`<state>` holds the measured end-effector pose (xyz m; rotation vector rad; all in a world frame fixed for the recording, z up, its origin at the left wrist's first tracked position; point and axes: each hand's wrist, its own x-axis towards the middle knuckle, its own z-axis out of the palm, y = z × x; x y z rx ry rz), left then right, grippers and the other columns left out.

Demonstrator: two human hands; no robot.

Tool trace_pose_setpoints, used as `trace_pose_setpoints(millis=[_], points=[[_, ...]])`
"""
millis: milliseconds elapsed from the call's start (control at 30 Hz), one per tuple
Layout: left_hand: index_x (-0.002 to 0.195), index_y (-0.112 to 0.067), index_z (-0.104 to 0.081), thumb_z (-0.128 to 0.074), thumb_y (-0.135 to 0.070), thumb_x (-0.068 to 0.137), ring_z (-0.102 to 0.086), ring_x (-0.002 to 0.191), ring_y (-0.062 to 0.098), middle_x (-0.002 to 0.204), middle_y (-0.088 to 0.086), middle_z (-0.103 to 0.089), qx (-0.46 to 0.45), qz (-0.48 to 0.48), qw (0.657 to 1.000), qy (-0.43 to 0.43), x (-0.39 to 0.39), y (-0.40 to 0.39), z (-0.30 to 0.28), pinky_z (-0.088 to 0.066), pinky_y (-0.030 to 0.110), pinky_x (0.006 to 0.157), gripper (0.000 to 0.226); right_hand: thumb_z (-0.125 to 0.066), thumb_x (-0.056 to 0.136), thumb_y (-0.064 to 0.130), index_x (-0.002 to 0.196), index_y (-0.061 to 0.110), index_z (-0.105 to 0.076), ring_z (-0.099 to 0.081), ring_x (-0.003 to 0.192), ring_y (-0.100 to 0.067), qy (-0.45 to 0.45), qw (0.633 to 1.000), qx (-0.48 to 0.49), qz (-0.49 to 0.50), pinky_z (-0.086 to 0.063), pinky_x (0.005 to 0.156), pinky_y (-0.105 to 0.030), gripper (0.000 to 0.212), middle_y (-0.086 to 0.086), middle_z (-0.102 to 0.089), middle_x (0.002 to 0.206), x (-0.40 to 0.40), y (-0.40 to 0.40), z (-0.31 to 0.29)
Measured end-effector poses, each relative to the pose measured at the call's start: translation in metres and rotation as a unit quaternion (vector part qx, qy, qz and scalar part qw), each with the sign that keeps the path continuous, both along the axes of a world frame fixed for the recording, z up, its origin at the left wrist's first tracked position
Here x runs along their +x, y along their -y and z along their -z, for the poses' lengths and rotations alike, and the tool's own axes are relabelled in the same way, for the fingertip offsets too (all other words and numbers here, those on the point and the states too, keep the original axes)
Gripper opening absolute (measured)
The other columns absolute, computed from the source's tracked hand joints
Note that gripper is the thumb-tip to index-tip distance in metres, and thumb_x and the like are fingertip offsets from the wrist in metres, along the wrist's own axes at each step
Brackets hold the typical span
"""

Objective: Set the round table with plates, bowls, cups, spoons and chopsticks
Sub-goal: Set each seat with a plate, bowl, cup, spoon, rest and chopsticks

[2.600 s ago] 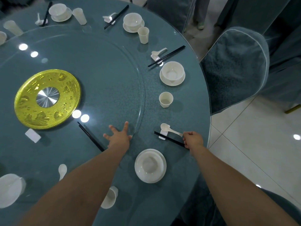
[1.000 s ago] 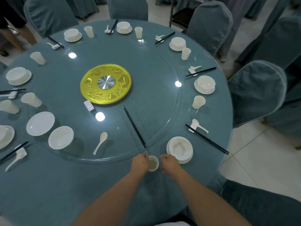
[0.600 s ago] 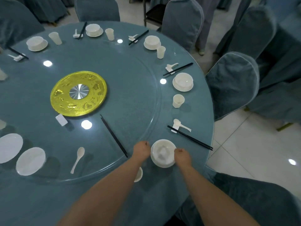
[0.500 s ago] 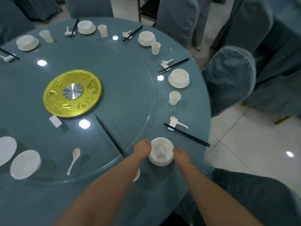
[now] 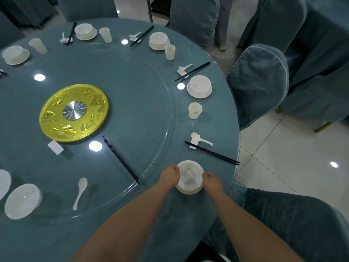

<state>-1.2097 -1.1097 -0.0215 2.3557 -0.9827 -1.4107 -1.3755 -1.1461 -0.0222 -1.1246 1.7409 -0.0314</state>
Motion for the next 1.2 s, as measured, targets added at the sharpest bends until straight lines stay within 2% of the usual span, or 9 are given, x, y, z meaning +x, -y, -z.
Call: trace_pose_setpoints(millis=[133, 200, 300, 433, 600, 733, 867, 1067, 1200], points=[[0.115, -0.011, -0.061, -0.032, -0.026, 0.101, -0.057, 0.111, 0.03, 0.117, 0.012, -0.064, -0.003, 0.012, 1.0, 0.0, -0.003, -0.005, -0.002, -0.042, 0.03, 0.091, 0.035, -0.042, 0.095, 0.019, 0.089, 0.003, -0.064, -0.055, 0.081, -0.025, -0.006, 1.0, -0.004, 0.004, -0.041, 0.071, -0.031, 0.028, -0.011, -0.061, 0.087, -0.006, -0.003, 0.001], [0.114, -0.012, -0.061, -0.032, -0.026, 0.101, -0.058, 0.109, 0.029, 0.116, 0.011, -0.064, -0.004, 0.012, 1.0, -0.006, -0.001, -0.008, -0.006, -0.042, 0.031, 0.09, 0.035, -0.042, 0.094, 0.018, 0.075, 0.008, -0.058, -0.051, 0.075, -0.024, -0.005, 1.0, -0.006, 0.001, -0.039, 0.067, -0.03, 0.027, -0.008, -0.056, 0.077, -0.006, -0.005, -0.003], [0.103, -0.009, -0.061, -0.031, -0.027, 0.1, -0.057, 0.096, 0.025, 0.11, 0.012, -0.065, -0.007, 0.006, 1.0, -0.005, 0.004, -0.013, -0.014, -0.039, 0.03, 0.078, 0.034, -0.043, 0.092, 0.015, 0.061, 0.015, -0.044, -0.044, 0.068, -0.021, -0.005, 1.0, -0.022, 0.015, -0.035, 0.062, -0.029, 0.032, -0.004, -0.047, 0.065, -0.006, -0.01, -0.012], [0.084, -0.01, -0.053, -0.03, -0.026, 0.099, -0.047, 0.079, 0.019, 0.091, 0.011, -0.059, -0.023, -0.002, 1.0, -0.002, 0.011, -0.023, -0.035, -0.035, 0.031, 0.07, 0.033, -0.044, 0.093, 0.015, 0.064, 0.017, -0.046, -0.046, 0.073, -0.021, 0.007, 0.999, -0.035, 0.03, -0.038, 0.068, -0.03, 0.029, -0.005, -0.05, 0.073, -0.006, -0.021, -0.025], [0.087, -0.009, -0.054, -0.031, -0.027, 0.102, -0.049, 0.085, 0.019, 0.09, 0.011, -0.056, -0.08, -0.047, 0.993, -0.067, 0.021, -0.055, -0.054, -0.037, 0.03, 0.075, 0.032, -0.042, 0.096, 0.021, 0.094, 0.012, -0.062, -0.055, 0.089, -0.027, 0.029, 0.996, -0.072, 0.035, -0.043, 0.08, -0.032, 0.021, -0.011, -0.06, 0.096, 0.001, -0.052, -0.044], [0.087, -0.013, -0.053, -0.036, -0.025, 0.1, -0.047, 0.077, 0.02, 0.083, 0.011, -0.053, -0.108, -0.109, 0.979, -0.134, 0.014, -0.085, -0.064, -0.035, 0.031, 0.068, 0.024, -0.043, 0.093, 0.021, 0.091, 0.013, -0.064, -0.063, 0.093, -0.032, 0.047, 0.994, -0.09, 0.047, -0.046, 0.082, -0.034, 0.023, -0.015, -0.067, 0.099, 0.009, -0.086, -0.059], [0.091, -0.011, -0.054, -0.038, -0.023, 0.101, -0.047, 0.068, 0.02, 0.087, 0.012, -0.053, -0.102, -0.132, 0.972, -0.165, 0.006, -0.118, -0.088, -0.031, 0.026, 0.056, 0.022, -0.042, 0.095, 0.021, 0.103, 0.007, -0.067, -0.064, 0.102, -0.038, 0.057, 0.993, -0.095, 0.036, -0.051, 0.09, -0.043, 0.029, -0.021, -0.068, 0.108, 0.009, -0.117, -0.077], [0.103, -0.011, -0.058, -0.039, -0.015, 0.101, -0.049, 0.064, 0.017, 0.088, 0.007, -0.057, -0.137, -0.23, 0.946, -0.182, 0.0, -0.169, -0.139, -0.039, 0.019, 0.052, 0.02, -0.043, 0.095, 0.018, 0.092, 0.015, -0.062, -0.063, 0.106, -0.04, 0.09, 0.989, -0.111, -0.031, -0.051, 0.09, -0.044, 0.02, -0.015, -0.064, 0.099, 0.011, -0.147, -0.107], [0.115, -0.009, -0.059, -0.041, -0.02, 0.101, -0.056, 0.072, 0.019, 0.099, 0.009, -0.061, -0.165, -0.267, 0.94, -0.136, -0.018, -0.222, -0.158, -0.039, 0.022, 0.056, 0.025, -0.041, 0.094, 0.013, 0.086, 0.012, -0.059, -0.065, 0.091, -0.035, 0.126, 0.982, -0.118, -0.082, -0.047, 0.074, -0.038, 0.02, -0.014, -0.061, 0.091, 0.006, -0.177, -0.125]])
